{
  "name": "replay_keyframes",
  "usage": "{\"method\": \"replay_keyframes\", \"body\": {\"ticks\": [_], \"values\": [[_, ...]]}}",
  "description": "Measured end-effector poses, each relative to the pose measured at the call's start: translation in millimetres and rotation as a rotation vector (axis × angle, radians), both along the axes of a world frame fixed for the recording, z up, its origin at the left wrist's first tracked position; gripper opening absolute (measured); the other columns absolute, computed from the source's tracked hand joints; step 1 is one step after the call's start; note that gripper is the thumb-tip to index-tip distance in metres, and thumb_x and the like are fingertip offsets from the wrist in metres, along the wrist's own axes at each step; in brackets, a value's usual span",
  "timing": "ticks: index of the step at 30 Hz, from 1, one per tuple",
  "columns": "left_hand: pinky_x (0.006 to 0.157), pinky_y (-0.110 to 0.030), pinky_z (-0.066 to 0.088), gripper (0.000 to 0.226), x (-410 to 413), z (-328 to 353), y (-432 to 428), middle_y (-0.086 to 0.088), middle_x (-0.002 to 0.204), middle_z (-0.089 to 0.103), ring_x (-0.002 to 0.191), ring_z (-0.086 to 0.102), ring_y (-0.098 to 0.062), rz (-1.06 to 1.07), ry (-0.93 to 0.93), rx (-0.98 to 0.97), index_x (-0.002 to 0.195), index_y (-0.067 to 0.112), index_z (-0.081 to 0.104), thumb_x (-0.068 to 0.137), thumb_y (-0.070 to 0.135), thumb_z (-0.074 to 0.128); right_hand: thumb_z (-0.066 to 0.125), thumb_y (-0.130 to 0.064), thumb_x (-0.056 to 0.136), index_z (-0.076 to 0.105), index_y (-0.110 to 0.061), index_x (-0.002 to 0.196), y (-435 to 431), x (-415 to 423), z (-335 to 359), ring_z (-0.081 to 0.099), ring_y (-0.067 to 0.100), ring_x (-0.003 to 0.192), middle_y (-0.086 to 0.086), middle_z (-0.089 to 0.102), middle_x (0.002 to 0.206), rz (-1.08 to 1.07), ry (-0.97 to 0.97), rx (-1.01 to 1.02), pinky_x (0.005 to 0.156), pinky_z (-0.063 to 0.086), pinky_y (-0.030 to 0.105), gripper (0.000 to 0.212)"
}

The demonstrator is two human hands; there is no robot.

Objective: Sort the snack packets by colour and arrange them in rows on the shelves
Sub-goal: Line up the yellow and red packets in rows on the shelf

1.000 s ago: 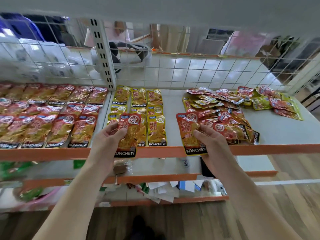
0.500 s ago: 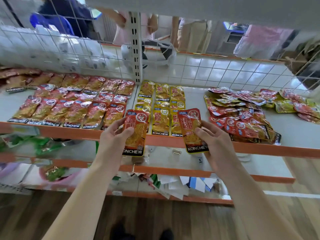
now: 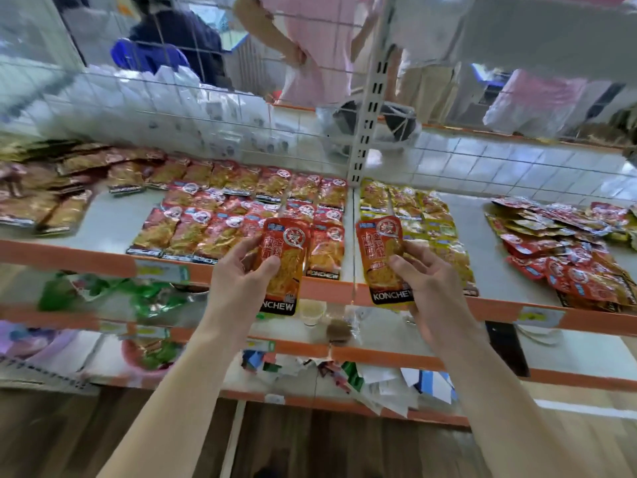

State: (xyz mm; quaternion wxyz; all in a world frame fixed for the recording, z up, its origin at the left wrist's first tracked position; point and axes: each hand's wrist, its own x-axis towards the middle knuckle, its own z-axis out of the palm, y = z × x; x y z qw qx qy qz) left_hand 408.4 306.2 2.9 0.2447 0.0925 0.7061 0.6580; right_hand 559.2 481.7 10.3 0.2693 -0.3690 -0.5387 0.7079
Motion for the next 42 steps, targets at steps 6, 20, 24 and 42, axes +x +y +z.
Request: {"method": "replay_keyframes", "body": {"ticks": [6,20,24,42], "values": [[0.091,-0.036,0.056,0.044,-37.2,-2.4,-42.9,0.006,0.103,0.075,0.097,0.071,-0.015,0.024,-0.006,-0.025,0.136,0.024,0.057,0.094,0.017,0.068,0.066,-0.004,0.090,0.064,-0.019,0.110,-38.7,-40.3,-9.2,0.070,0.022,0.094,-0.001,0.077,0.093,0.028,-0.010,0.011,0.091,0.055,0.045,0.025],[0.093,-0.029,0.051,0.042,-85.6,-11.9,-64.8,0.005,0.111,0.071,0.106,0.067,-0.014,0.076,0.033,-0.079,0.132,0.028,0.059,0.092,0.018,0.069,0.067,-0.001,0.089,0.061,-0.012,0.108,-57.6,-94.8,-17.2,0.068,0.037,0.104,0.011,0.074,0.100,0.068,-0.036,-0.026,0.096,0.052,0.057,0.023],[0.082,-0.022,0.049,0.035,-97.6,-12.9,-56.6,0.008,0.102,0.072,0.097,0.068,-0.009,0.110,0.034,-0.081,0.122,0.033,0.058,0.093,0.016,0.069,0.070,-0.006,0.089,0.061,-0.012,0.111,-49.7,-110.5,-23.6,0.069,0.035,0.102,0.015,0.072,0.107,0.099,-0.047,-0.044,0.095,0.052,0.058,0.025],[0.079,-0.030,0.055,0.035,-140.0,-2.4,-55.8,-0.001,0.102,0.076,0.094,0.072,-0.018,0.310,0.008,-0.048,0.127,0.019,0.062,0.094,0.009,0.064,0.077,-0.023,0.084,0.068,-0.022,0.101,-30.3,-186.3,-28.0,0.070,0.032,0.098,0.005,0.075,0.095,0.328,-0.051,0.033,0.096,0.051,0.056,0.020]]}}
